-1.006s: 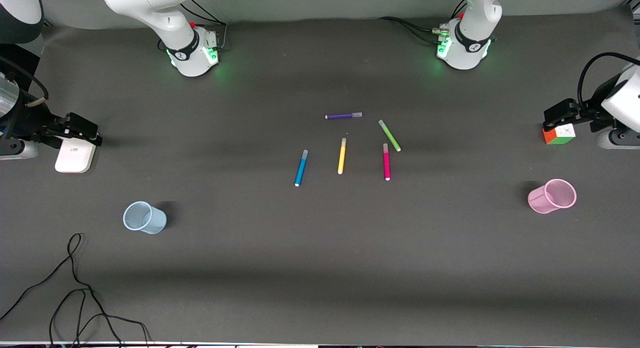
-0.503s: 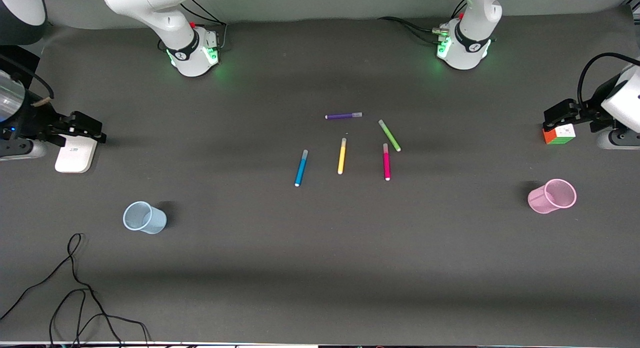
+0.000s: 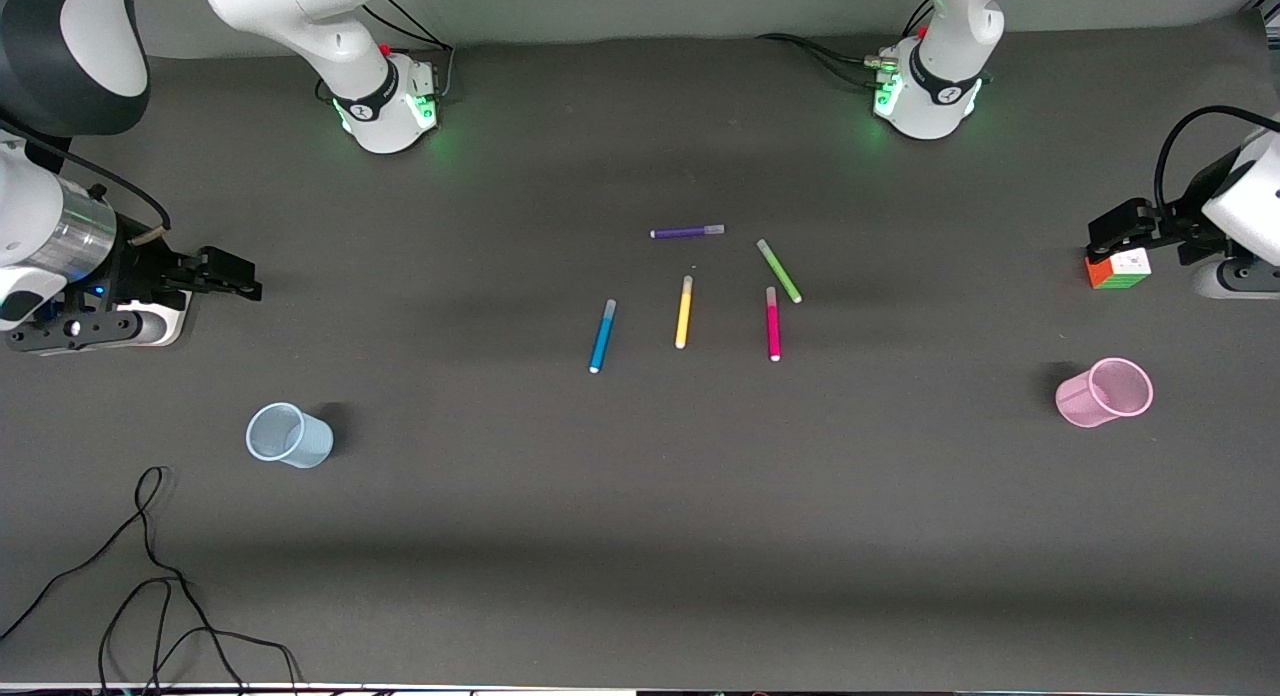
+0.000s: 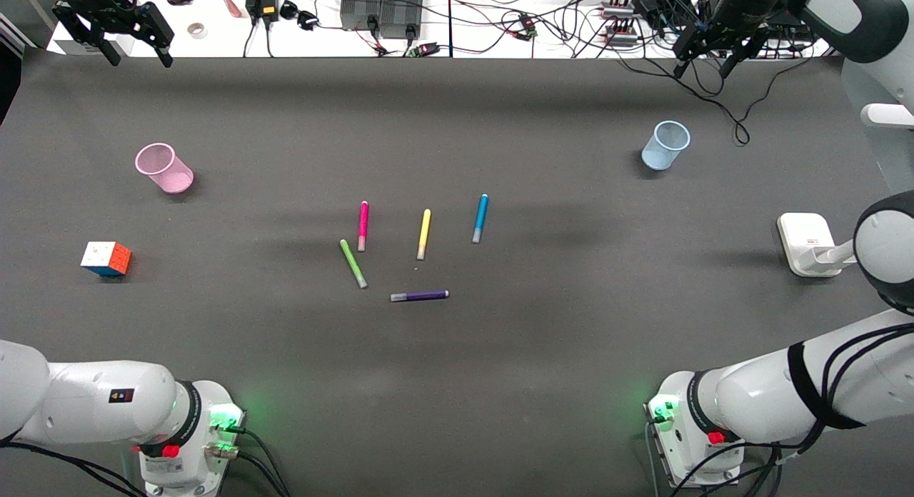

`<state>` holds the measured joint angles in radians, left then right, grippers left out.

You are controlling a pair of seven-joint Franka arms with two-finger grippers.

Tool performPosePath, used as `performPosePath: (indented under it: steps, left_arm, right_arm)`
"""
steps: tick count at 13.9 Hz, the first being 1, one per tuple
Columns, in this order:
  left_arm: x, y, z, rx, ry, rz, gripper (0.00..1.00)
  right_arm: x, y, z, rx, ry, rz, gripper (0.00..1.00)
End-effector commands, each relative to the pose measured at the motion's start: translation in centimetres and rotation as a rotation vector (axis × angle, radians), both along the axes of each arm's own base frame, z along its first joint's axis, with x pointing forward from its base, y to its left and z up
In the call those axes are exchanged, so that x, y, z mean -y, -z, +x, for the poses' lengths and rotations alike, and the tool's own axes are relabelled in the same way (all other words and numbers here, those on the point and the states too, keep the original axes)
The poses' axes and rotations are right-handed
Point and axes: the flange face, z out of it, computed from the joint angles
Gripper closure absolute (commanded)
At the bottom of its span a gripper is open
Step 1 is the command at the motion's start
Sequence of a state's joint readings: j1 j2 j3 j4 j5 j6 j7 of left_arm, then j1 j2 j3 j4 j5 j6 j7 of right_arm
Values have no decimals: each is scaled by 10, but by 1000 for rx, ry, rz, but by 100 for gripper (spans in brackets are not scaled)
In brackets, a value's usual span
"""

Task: Place pink and blue markers in matching cups
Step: 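Reach the right gripper to the blue marker while the left gripper reaches the pink marker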

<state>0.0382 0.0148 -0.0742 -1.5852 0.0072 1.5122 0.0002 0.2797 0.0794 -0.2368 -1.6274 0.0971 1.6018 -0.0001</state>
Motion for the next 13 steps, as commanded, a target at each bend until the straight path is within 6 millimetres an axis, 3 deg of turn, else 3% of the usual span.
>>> performPosePath:
  steps: [1,3,6,8,11,13]
  left_arm:
    - [6,-4,-1,-7,7,4,97]
    - [5,-5,-1,-9,11,3,100]
    - [7,-7,-2,-6,17,3,100]
    - [13,-6,-1,-2,19,4,100]
    - [55,8,5,4,49,3,100]
    - [90,29,12,2,8,8,100]
  right_arm:
    - [-37,5,20,-12,24,53,1]
    - [-61,27,34,-49,51,71,1]
    - [-126,70,58,-104,101,56,1]
    - [-160,103,59,-150,96,24,1]
    - [-213,181,49,-294,46,21,1]
    - [-243,219,40,-369,93,25,1]
